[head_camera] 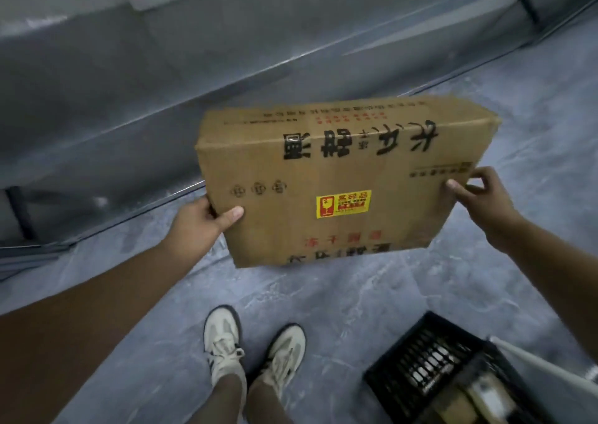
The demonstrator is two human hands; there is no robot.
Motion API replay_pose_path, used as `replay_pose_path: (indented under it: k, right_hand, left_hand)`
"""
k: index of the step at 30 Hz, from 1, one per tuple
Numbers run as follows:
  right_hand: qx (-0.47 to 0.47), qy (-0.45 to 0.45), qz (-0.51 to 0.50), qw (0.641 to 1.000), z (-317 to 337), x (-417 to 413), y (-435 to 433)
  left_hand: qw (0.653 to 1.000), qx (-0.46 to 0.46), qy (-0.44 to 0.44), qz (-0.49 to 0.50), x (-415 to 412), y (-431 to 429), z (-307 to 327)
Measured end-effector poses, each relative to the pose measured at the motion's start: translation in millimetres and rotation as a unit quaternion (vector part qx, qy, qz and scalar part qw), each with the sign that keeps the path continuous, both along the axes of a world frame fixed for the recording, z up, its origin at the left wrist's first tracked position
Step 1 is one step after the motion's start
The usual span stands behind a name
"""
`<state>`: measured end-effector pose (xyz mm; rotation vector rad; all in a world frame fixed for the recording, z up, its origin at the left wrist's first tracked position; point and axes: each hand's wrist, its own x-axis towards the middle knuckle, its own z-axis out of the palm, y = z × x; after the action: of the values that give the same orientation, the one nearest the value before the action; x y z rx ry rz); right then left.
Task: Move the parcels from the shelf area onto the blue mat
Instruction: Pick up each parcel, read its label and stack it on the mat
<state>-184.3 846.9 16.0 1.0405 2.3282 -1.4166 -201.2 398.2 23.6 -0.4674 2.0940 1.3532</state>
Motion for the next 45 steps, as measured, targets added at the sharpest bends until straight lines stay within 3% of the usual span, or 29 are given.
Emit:
replay_pose_path:
  k: [5, 8, 12, 16, 21, 32, 37, 45]
  right_hand:
    - [0.079, 0.016, -0.087, 0.993, 157.9, 63.1, 40.6]
    - [0.084, 0.063, -0.155, 0.982, 256.3, 83.9, 38.3]
    - [0.032, 0.115, -0.183, 0.976, 362.8, 99.9, 13.9]
    - [-0.023, 0.139, -0.161, 0.977, 429.0, 119.5, -26.8]
    - [-0.064, 0.162, -0.133, 0.976, 475.7, 137.7, -95.5]
    - [-0.028, 0.212, -0.013, 0.977, 553.6, 162.0, -233.7]
    - [-0.021, 0.229, 0.039, 0.972, 571.6, 184.7, -290.7]
    - [-0.026, 0.183, 0.169, 0.968, 572.1, 205.6, -409.8]
  left_hand:
    - [0.997, 0.038, 0.011, -0.073, 2.7, 46.8, 126.3]
    - [0.991, 0.052, 0.070, -0.103, 6.9, 53.2, 213.5]
    - [0.987, 0.078, 0.122, -0.069, 26.7, 35.1, 308.3]
    - [0.985, 0.070, 0.158, 0.010, 58.6, -2.3, 370.3]
    - [0.977, 0.038, 0.195, 0.077, 90.9, -58.8, 419.8]
    - [0.948, 0.058, 0.261, 0.175, 156.3, -197.2, 481.4]
    - [0.932, 0.089, 0.261, 0.238, 220.7, -252.9, 479.4]
    - [0.891, 0.103, 0.256, 0.360, 340.3, -349.1, 460.1]
